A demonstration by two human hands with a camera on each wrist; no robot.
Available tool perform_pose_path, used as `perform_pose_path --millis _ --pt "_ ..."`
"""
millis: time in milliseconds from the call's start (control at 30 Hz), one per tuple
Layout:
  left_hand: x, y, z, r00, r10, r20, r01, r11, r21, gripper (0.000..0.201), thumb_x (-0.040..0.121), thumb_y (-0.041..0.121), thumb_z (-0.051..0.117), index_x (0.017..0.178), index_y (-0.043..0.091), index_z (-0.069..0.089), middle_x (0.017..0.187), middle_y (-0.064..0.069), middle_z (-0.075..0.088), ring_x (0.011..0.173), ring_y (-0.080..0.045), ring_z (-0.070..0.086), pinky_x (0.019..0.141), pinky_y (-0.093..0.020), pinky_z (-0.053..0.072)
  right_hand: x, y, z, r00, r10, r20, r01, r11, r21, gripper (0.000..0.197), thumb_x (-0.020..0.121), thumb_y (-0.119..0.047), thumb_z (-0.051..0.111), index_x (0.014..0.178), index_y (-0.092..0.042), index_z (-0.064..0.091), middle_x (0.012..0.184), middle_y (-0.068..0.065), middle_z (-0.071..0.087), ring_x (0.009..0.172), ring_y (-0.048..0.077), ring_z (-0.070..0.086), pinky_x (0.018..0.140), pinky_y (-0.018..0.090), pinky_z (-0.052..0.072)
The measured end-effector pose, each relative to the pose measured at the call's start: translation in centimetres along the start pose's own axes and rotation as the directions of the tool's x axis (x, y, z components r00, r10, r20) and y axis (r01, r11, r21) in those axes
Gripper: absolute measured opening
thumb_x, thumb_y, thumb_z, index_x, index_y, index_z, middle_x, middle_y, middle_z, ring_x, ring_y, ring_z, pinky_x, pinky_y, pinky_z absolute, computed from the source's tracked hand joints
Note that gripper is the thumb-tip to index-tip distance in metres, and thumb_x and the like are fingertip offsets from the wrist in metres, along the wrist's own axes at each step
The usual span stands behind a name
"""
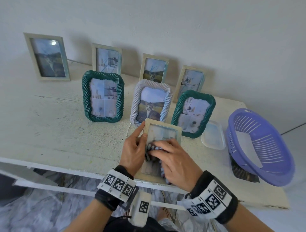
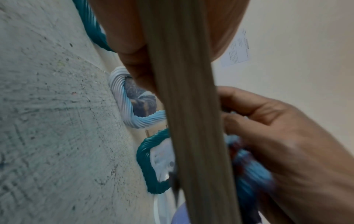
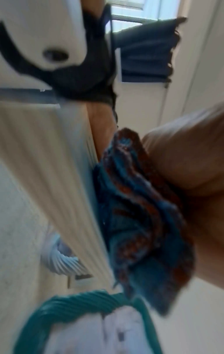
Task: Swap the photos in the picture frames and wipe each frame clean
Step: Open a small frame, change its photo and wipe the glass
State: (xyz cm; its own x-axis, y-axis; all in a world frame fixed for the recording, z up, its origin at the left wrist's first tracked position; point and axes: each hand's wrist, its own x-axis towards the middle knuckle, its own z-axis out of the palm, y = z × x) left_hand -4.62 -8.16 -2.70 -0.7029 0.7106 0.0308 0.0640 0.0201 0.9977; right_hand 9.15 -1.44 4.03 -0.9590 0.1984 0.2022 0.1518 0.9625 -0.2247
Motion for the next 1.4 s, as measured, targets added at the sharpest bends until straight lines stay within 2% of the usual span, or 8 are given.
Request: perform_pose_path --millis 167,400,533,700,867,1000,1200,1400 --pt "-0.4 0.2 0.8 0.999 0.033 0.015 -0.032 0.999 -0.015 0.041 0.101 0.015 0.046 0.142 0.019 0.045 0.056 -0.005 0.039 0.05 -0.015 0.031 0.047 -0.025 0.028 2.1 3.0 -0.4 0.979 0.194 0.063 -0.182 0.971 -0.152 0.051 0.075 0.003 0.06 0.123 -0.014 0.062 0.127 0.006 0.054 0.105 0.023 0.048 0.092 0.032 0.041" --pt "0.3 0.5 -0.2 1.0 -0.006 0.021 0.008 0.996 -0.092 0.038 0.097 0.027 0.049 0.135 0.033 0.05 0.096 -0.008 0.071 0.083 -0.024 0.066 0.081 -0.044 0.055 0.0 -0.1 -0.6 0.993 0.067 0.093 -0.065 0.998 -0.02 0.041 0.075 0.001 0.054 0.11 -0.013 0.069 0.121 0.005 0.059 0.102 0.022 0.043 0.09 0.036 0.049" --pt "0.2 0.8 -0.5 1.0 -0.027 0.015 0.028 0.997 -0.071 0.033 0.094 0.029 0.048 0.12 0.049 0.054 0.084 -0.017 0.07 0.073 -0.023 0.06 0.068 -0.065 0.052 -2.0 -1.7 -0.4 0.991 -0.057 0.123 0.06 0.998 -0.019 0.042 0.079 -0.013 0.038 0.102 -0.017 0.072 0.113 -0.001 0.064 0.101 0.013 0.039 0.086 0.029 0.051" --pt "-0.2 0.8 0.5 0.998 -0.05 0.025 0.051 0.997 -0.064 0.045 0.089 0.039 0.048 0.133 0.036 0.052 0.079 -0.014 0.066 0.072 -0.021 0.056 0.066 -0.064 0.05 -3.3 -1.1 -0.5 0.986 0.022 0.166 -0.01 0.997 -0.075 0.036 0.084 -0.017 0.037 0.101 -0.019 0.069 0.116 -0.001 0.055 0.098 0.02 0.046 0.081 0.029 0.051" --pt "0.1 1.3 0.5 0.997 -0.044 0.056 0.048 0.996 -0.074 0.043 0.097 0.028 0.047 0.139 0.027 0.048 0.069 -0.011 0.061 0.06 -0.018 0.05 0.056 -0.039 0.047 -4.0 0.3 -1.4 0.99 0.018 0.14 0.007 0.985 -0.171 0.03 0.085 -0.017 0.039 0.085 -0.017 0.069 0.106 0.002 0.059 0.095 0.017 0.046 0.083 0.023 0.044" --pt "0.3 1.9 0.3 0.998 -0.035 0.058 0.041 0.994 -0.101 0.04 0.101 0.015 0.045 0.14 0.022 0.046 0.067 -0.006 0.063 0.058 -0.015 0.051 0.054 -0.029 0.047 -3.4 1.8 -0.7 0.979 0.06 0.197 -0.03 0.988 -0.15 0.029 0.09 -0.016 0.036 0.098 -0.018 0.064 0.12 -0.001 0.052 0.106 0.016 0.046 0.091 0.023 0.042" --pt "-0.6 1.4 0.6 0.995 -0.048 0.088 0.055 0.995 -0.083 0.04 0.101 0.019 0.046 0.141 0.021 0.047 0.094 -0.013 0.074 0.08 -0.034 0.069 0.076 -0.054 0.056 -0.8 4.5 -0.7 0.975 0.192 0.11 -0.162 0.959 -0.232 0.048 0.076 -0.004 0.066 0.122 -0.013 0.059 0.126 0.007 0.051 0.112 0.026 0.047 0.098 0.036 0.045" --pt "-1.1 0.6 0.1 0.996 -0.065 0.065 0.07 0.993 -0.09 0.04 0.1 0.027 0.045 0.14 0.03 0.044 0.081 -0.03 0.065 0.067 -0.024 0.056 0.065 -0.053 0.052 -0.9 4.7 -2.1 0.973 0.228 -0.029 -0.221 0.962 0.162 0.043 0.087 0.004 0.052 0.126 -0.012 0.059 0.128 0.005 0.052 0.109 0.018 0.051 0.096 0.026 0.043"
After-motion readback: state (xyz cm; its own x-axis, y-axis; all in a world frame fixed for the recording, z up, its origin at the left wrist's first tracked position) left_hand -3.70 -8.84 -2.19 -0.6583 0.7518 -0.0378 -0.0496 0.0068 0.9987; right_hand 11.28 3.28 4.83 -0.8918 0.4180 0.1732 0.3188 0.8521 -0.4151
